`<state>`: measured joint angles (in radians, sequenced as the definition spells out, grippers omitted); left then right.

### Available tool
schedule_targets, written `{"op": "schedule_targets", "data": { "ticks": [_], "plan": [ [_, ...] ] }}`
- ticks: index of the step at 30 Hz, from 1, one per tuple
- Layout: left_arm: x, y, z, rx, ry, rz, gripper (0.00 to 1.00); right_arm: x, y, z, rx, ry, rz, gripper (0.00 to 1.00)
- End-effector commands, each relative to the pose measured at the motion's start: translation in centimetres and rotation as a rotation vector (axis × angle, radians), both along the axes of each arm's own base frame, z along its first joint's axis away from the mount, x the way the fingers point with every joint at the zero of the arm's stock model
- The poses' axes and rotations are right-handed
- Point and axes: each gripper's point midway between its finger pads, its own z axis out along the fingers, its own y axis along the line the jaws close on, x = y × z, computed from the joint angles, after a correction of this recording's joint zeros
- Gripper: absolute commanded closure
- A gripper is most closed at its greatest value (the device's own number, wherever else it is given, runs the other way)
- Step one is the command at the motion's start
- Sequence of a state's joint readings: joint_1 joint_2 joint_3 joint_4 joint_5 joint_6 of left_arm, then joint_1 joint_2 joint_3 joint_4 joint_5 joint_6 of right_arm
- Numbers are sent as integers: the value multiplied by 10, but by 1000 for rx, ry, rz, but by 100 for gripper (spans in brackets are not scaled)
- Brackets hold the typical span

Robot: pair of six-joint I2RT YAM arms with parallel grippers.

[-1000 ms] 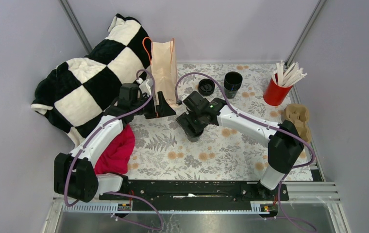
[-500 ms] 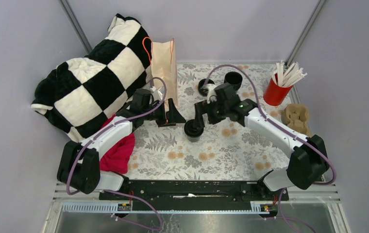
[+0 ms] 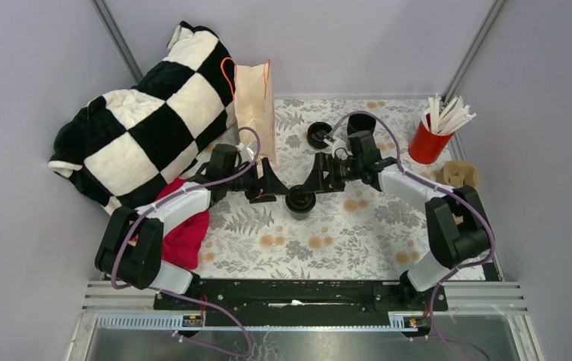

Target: Pack the takeout coffee

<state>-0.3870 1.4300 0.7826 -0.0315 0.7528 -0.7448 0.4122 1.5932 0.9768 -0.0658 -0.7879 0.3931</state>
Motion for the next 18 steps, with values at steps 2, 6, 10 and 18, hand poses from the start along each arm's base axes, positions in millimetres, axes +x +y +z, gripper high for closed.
{"op": "schedule_targets", "data": {
  "ticks": [2,6,10,18],
  "plan": [
    [8,-9,0,-7,-37,14,24,9,9,2,50,-30,42,4],
    [8,-12,-11,18,-29,28,28,9,10,-6,45,-18,52,4],
    [12,-15,-16,19,-24,40,31,9,9,-15,24,7,54,5],
    [14,-15,-31,53,-9,58,33,9,6,-34,-9,40,37,10]
  ]
}}
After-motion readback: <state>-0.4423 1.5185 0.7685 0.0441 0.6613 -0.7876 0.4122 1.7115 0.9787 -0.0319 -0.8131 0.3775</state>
